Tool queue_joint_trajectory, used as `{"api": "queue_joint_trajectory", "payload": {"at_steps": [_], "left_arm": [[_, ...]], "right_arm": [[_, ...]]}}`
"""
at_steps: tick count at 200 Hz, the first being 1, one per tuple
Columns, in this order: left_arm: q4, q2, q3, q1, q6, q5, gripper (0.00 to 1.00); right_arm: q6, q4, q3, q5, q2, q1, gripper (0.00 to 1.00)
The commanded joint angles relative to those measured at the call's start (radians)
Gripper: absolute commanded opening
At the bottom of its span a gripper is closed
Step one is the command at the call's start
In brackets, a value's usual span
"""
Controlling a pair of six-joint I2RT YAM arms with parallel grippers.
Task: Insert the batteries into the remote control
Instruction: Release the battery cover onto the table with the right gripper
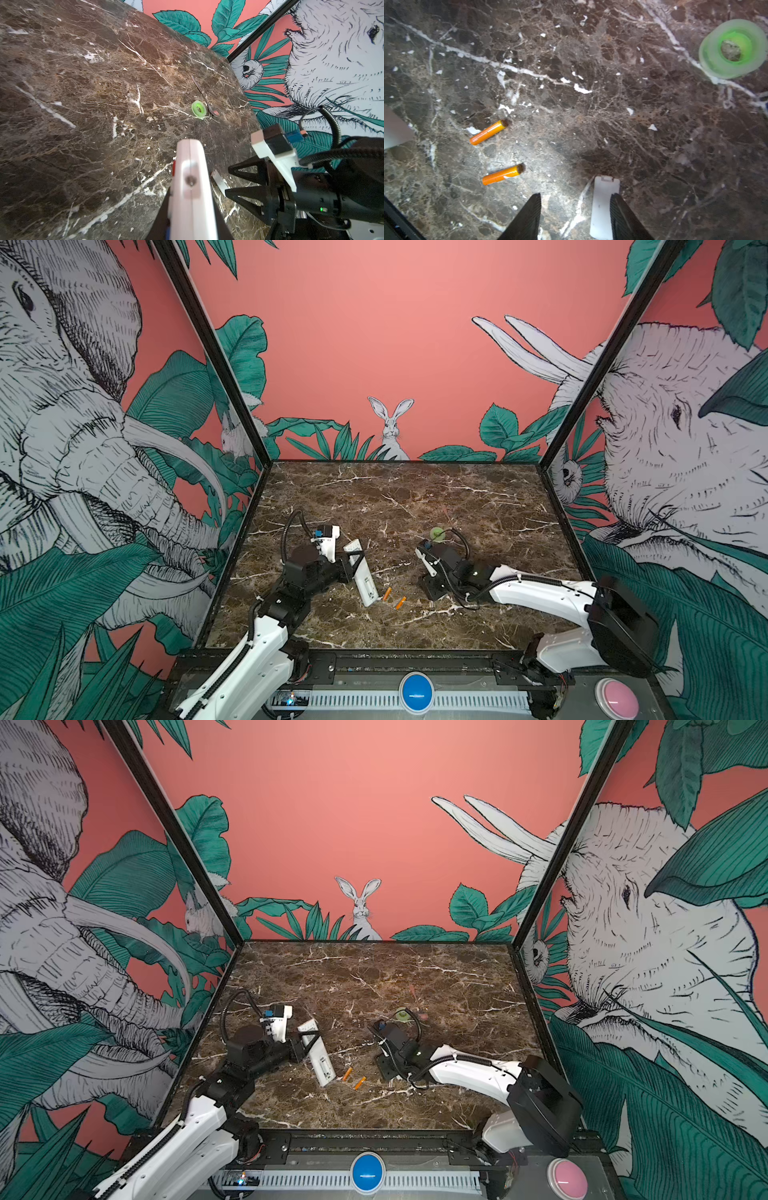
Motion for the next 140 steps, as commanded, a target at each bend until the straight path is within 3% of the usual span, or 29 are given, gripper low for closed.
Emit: {"api": "queue_joint_trajectory", "payload": {"at_steps": [1,94,140], "left_arm": [[-0.019,-0.023,-0.010,0.015,-0.007,-0.008,0.00],[0.007,-0.037,-0.032,0.031,0.021,0.020,0.00],[-0.017,-0.067,-0.031,0.036,0.046,0.038,0.00]], "right_arm": [[0.067,0.035,-0.001,-0.014,-0.012,0.024,0.53],[0.224,-0.012,0.063,0.033,0.052,0.113,0.48],[0.152,-0.047,0.132,-0.005,0.123,0.126,0.47]]}}
